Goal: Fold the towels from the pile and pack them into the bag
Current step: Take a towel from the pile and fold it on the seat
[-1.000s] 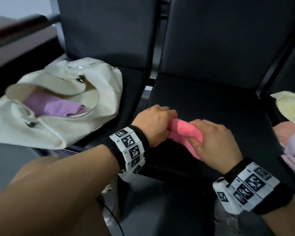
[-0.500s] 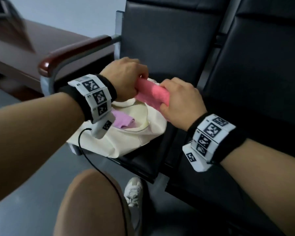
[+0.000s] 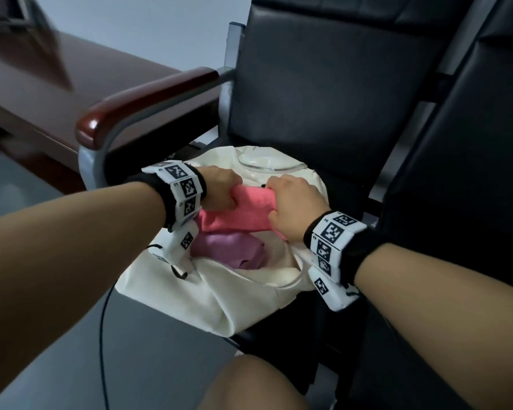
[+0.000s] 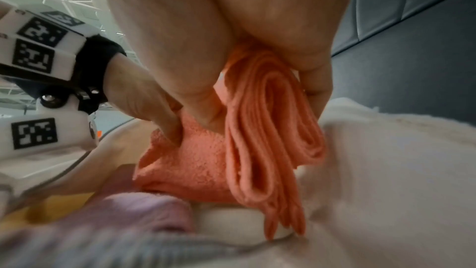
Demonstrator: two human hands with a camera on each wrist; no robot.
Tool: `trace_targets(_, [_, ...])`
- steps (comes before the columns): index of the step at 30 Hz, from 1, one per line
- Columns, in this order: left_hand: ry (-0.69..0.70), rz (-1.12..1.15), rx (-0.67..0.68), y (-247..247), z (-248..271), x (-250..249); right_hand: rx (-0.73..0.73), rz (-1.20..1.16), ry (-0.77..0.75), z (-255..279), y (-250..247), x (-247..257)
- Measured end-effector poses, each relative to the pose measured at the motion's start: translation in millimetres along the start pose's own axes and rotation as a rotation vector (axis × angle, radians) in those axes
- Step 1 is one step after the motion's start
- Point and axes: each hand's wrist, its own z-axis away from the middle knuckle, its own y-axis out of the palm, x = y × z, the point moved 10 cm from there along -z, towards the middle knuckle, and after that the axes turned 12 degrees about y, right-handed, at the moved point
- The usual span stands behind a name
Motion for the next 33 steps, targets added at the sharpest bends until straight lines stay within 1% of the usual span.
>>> trace_targets(2, [-0.007, 0.039, -0.094, -10.5, -6.2, 7.4, -0.013, -0.065, 0.048, -11.3, -1.5, -5.1])
trace_targets(4, [0.005, 0.101, -0.246, -22.4, -10.1, 14.3, -0.016, -0.134, 0.103, -19.4, -1.4, -10.0])
trace_targets(6, [0.000, 0.150, -0.367, -29.6, -9.3, 21.7, 0.002, -0.173, 0.134, -22.9, 3.3, -9.5])
trace_targets(8, [-0.026, 0.154, -0.448, -32.4, -6.4, 27.6, 0.014, -0.169, 0.146, -23.3, 10.1, -4.9])
trace_targets(10, [-0.056, 0.114, -0.494, -32.1, -4.4, 30.9, 0.026, -0.107, 0.141, -22.6, 19.3, 2.2])
trace_targets(12, [-0.042, 0.024, -0.449, -23.7, -6.5, 27.5, 0.056, 0.001, 0.114, -21.7, 33.8, 10.4])
trace_targets(15, [-0.003, -0.128, -0.242, 6.2, -13.9, 21.4, 0.097, 0.174, 0.058, -16.8, 57.9, 20.1])
trace_targets(17, [0.022, -0.172, -0.112, 28.9, -19.6, 24.9, 0.171, 0.251, 0.030, -11.5, 73.9, 20.4])
trace_targets(20, [0.016, -0.259, 0.025, 43.2, -23.9, 31.0, 0.263, 0.253, -0.033, -5.6, 78.2, 19.5])
trace_targets(23, [0.027, -0.267, 0.156, 49.4, -23.0, 26.0, 0.374, 0.165, -0.011, -7.8, 75.7, 10.2])
trace_targets(26, [0.110, -0.359, 0.176, 55.9, -24.1, 17.5, 0.405, 0.114, 0.013, -13.8, 78.2, 2.8])
trace_targets(30, [0.063, -0.271, 0.009, 49.2, -25.9, 25.4, 0.327, 0.048, 0.025, -17.2, 79.2, 2.9])
trace_targets(33, [0.058, -0.262, -0.143, 32.3, -21.8, 11.9, 0.304, 0.009, 0.064, -18.0, 80.3, 1.2])
